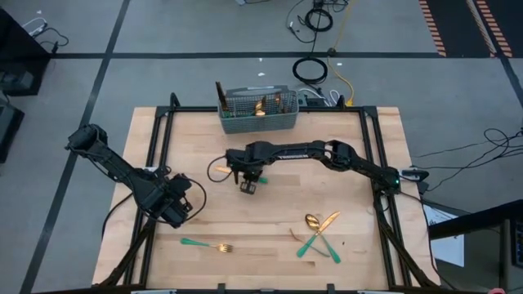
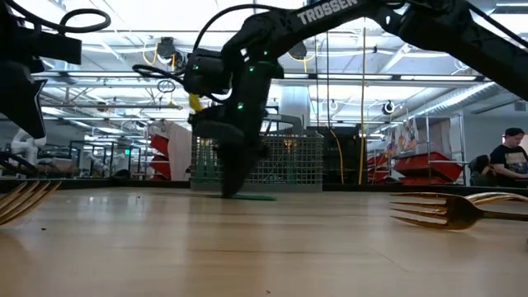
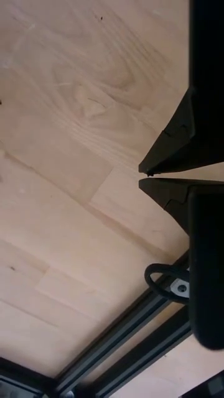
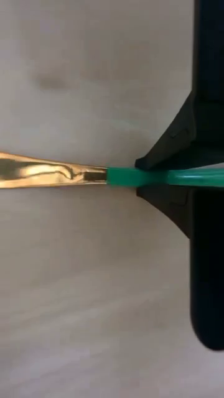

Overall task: Sort silverware
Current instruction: Put the green knife into the gray bin

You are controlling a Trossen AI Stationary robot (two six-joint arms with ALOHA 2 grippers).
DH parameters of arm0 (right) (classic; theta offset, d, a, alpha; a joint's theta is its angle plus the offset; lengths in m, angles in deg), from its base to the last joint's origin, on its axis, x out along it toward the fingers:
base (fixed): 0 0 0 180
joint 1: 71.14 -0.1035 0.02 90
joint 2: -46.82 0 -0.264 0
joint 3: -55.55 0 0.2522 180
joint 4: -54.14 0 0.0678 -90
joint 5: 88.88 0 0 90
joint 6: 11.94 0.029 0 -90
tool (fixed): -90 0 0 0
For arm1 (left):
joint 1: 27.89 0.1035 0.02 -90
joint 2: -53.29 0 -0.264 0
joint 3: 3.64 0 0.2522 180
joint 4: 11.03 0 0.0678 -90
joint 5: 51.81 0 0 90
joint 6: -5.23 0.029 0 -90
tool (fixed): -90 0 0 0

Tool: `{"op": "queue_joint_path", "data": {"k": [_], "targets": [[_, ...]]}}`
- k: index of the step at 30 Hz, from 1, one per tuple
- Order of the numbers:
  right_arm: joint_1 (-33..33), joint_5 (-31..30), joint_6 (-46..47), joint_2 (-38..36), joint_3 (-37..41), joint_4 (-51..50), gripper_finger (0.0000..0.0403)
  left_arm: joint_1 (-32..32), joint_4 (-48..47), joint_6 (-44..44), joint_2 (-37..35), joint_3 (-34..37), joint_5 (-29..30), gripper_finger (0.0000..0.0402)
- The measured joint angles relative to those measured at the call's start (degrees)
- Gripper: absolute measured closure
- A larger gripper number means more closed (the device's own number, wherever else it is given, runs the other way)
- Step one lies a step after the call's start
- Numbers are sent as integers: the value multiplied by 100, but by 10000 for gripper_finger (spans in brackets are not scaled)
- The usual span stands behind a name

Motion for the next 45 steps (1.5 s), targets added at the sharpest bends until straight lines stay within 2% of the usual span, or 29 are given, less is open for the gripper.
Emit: {"op": "queue_joint_path", "data": {"k": [4,18,28,30,34,41,45], "targets": [[-144,1,-37,-16,1,-510,399,-2,0,1,0,0,88,369],[-203,111,312,-535,102,-949,401,-4,23,-5,0,0,515,369],[-185,0,193,-663,79,-830,401,-4,166,-3,0,2,620,369],[-185,149,42,-665,74,-748,399,-4,160,-1,0,2,622,369],[-154,752,-187,-668,72,-813,356,-4,160,-2,0,2,622,369],[-165,460,-345,-668,67,-627,231,-4,166,-3,0,2,622,369],[-143,406,-347,-605,57,-540,198,-4,166,-3,0,2,622,369]]}}
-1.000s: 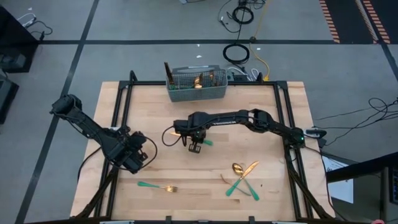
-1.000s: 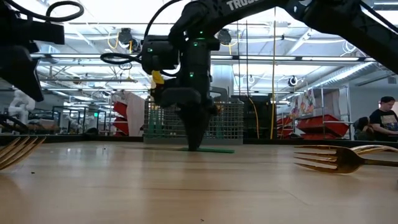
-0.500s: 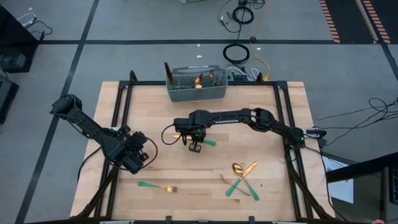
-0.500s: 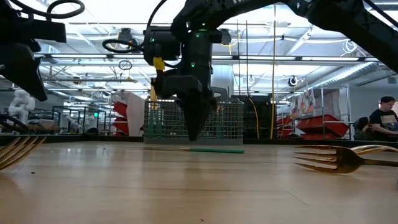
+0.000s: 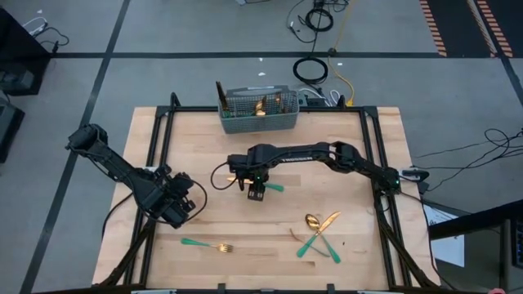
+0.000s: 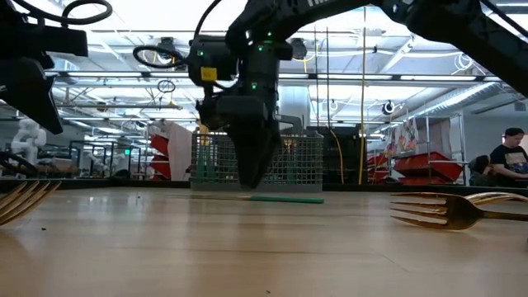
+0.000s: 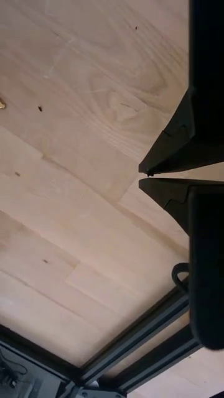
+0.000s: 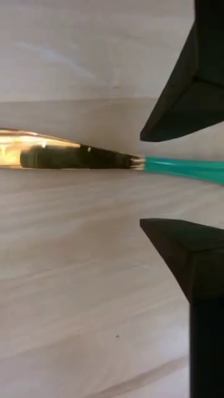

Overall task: Sort silverware
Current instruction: Put the green knife into the gray bin

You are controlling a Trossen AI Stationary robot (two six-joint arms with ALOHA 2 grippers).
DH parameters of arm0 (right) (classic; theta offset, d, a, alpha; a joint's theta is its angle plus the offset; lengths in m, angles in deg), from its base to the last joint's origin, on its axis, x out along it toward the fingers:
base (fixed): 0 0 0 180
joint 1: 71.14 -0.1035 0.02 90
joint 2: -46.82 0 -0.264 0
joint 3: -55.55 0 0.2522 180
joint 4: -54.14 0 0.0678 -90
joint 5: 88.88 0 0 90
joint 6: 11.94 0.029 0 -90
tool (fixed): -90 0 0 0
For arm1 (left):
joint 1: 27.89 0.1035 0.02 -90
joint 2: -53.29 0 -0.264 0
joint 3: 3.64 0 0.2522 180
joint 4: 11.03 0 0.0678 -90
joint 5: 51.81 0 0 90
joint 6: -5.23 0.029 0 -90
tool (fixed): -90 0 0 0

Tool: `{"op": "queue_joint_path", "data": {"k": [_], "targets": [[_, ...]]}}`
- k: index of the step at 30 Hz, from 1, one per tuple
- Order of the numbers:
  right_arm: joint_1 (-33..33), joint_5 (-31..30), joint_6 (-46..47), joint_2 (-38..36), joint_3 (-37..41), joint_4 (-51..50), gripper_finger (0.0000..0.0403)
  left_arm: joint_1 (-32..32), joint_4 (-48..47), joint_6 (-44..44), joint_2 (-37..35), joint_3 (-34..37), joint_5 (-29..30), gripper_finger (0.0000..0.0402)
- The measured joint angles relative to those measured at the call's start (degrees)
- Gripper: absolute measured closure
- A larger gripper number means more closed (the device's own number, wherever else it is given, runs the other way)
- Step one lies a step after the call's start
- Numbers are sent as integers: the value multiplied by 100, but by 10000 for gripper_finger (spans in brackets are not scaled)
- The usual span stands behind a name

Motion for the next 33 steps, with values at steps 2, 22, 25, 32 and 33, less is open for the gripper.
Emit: {"op": "queue_joint_path", "data": {"k": [2,22,25,32,33], "targets": [[2,-10,-84,89,0,-24,196,-2,2,-2,0,0,-1,369],[-25,-168,-251,691,-55,50,392,-2,29,0,2,2,-2,369],[-24,-174,-224,689,-55,30,399,-2,28,0,2,2,-1,369],[-11,-185,130,395,15,179,402,-2,33,1,2,2,5,369],[2,-164,192,345,17,197,402,-2,29,2,2,2,8,369]]}}
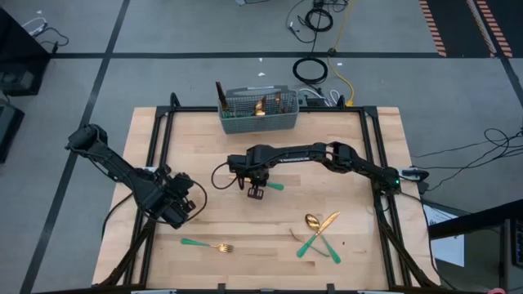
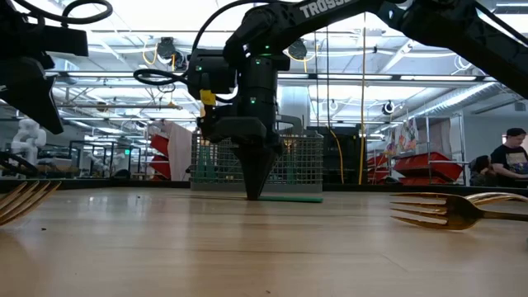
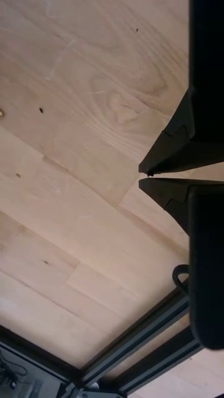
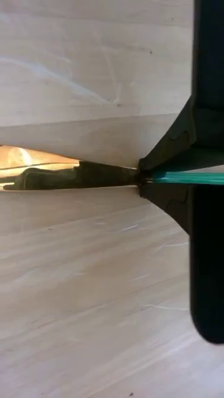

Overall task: Sort silverware
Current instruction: Put the green knife into the gray bin

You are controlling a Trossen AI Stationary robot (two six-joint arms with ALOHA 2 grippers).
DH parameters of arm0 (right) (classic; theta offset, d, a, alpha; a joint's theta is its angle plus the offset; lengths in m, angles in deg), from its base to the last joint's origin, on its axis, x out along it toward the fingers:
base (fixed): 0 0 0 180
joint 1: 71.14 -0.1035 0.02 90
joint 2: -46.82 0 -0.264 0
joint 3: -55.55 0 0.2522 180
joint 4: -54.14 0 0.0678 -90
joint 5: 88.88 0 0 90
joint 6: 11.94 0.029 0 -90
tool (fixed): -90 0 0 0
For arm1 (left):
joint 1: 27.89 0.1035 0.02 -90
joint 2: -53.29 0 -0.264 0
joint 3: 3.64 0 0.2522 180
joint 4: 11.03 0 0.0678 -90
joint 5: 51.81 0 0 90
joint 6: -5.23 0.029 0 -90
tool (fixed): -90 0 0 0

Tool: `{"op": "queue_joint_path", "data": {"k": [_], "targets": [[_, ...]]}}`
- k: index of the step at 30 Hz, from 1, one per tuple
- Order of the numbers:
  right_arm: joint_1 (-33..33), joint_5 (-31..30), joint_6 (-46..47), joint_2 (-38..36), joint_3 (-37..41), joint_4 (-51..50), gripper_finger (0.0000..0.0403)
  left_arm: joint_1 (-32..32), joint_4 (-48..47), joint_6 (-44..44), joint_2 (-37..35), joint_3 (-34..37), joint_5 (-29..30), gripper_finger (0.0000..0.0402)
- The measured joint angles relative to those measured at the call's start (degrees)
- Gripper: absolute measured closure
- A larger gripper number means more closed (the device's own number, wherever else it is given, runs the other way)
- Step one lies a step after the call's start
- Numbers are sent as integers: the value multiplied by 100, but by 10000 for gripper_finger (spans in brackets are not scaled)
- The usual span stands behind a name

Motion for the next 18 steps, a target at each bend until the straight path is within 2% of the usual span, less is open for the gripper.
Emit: {"op": "queue_joint_path", "data": {"k": [18], "targets": [[113,-108,708,-226,5,1047,403,2,8,-4,0,0,114,369]]}}
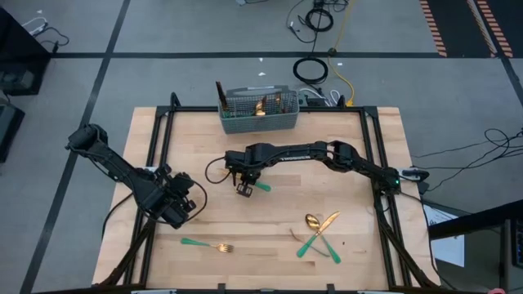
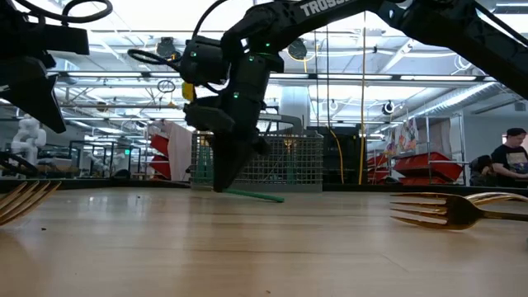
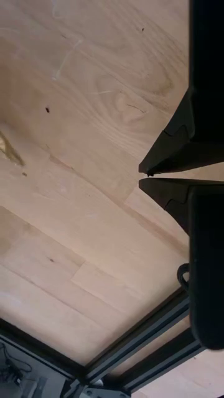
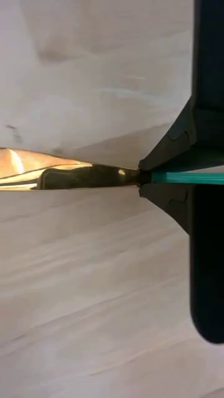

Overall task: Sort silverware
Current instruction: Put the green knife into the gray bin

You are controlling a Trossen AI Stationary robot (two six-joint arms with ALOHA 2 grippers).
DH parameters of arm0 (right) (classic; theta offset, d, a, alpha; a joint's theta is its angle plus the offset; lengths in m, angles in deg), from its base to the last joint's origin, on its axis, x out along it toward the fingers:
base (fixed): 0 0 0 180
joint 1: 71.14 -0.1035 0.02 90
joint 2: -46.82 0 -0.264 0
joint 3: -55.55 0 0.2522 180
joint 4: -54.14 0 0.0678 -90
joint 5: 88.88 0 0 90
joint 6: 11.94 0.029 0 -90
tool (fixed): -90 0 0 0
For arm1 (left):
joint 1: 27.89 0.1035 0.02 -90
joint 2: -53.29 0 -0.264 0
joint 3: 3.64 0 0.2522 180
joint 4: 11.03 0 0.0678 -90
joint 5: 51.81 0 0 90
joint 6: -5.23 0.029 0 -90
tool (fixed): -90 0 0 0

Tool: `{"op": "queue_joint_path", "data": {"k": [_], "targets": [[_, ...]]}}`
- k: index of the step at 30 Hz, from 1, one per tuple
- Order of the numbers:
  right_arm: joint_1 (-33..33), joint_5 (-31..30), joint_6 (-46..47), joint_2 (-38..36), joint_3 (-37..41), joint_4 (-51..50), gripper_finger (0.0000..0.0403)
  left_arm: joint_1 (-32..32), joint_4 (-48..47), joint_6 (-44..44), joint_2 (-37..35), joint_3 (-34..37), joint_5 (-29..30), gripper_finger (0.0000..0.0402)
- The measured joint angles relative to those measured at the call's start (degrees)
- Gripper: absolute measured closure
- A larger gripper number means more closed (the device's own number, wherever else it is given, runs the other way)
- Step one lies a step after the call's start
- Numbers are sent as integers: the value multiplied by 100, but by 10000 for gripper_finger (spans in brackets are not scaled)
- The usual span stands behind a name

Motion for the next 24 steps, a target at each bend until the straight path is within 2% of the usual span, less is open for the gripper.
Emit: {"op": "queue_joint_path", "data": {"k": [9,14,20,24], "targets": [[157,-96,259,-109,-9,819,403,-2,11,-4,0,0,2,369],[320,-486,249,-311,-9,1243,402,-1,73,-9,-2,0,23,369],[549,-541,242,-632,-22,2076,402,-2,133,-22,-2,0,138,369],[640,-832,5,-757,-22,2687,402,0,154,-22,-2,0,161,369]]}}
